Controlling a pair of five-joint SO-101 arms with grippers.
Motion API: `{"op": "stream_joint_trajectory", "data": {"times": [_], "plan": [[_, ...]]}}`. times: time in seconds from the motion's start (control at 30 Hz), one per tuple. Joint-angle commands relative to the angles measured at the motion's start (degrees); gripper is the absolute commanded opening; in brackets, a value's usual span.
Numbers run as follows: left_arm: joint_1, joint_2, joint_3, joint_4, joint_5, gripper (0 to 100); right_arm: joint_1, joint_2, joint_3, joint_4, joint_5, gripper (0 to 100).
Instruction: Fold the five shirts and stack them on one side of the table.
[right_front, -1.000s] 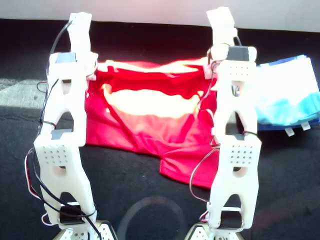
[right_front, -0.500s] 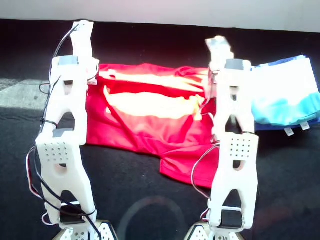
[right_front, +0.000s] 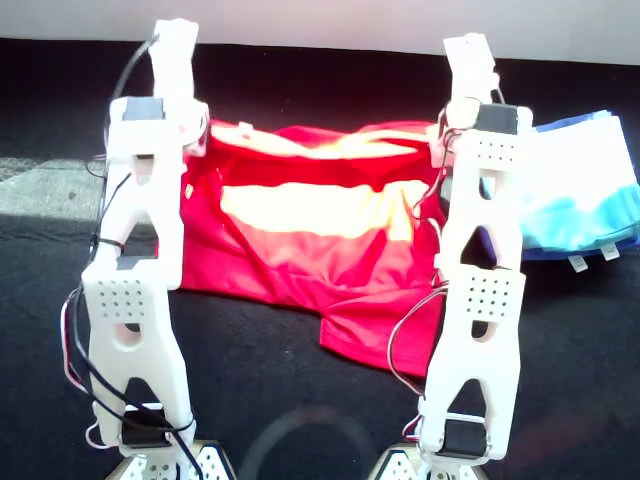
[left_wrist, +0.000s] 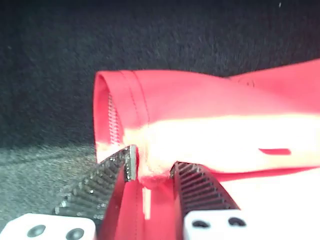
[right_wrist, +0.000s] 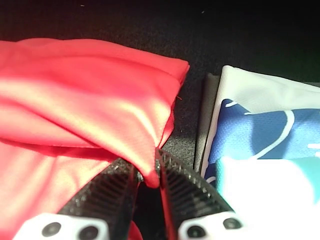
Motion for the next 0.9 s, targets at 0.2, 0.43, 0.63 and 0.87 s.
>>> {"op": "stream_joint_trajectory", "data": {"times": [0.2, 0.43, 0.63, 0.87], "plan": [[-2.07, -0.66, -9.19, 3.69, 9.49, 12, -0.22, 0.22, -3.03, -0.04, 0.26, 0.6], [-3.82, -0.31, -14.11, 15.82, 16.88, 13, -0.31, 0.22, -3.03, -0.04, 0.26, 0.6], [-2.42, -0.22, -14.02, 20.48, 16.88, 14, -0.31, 0.31, -3.03, -0.04, 0.26, 0.6], [-1.98, 3.03, -14.46, 19.87, 22.77, 22, -0.4, 0.4, -3.03, -0.31, 0.26, 0.6]]}}
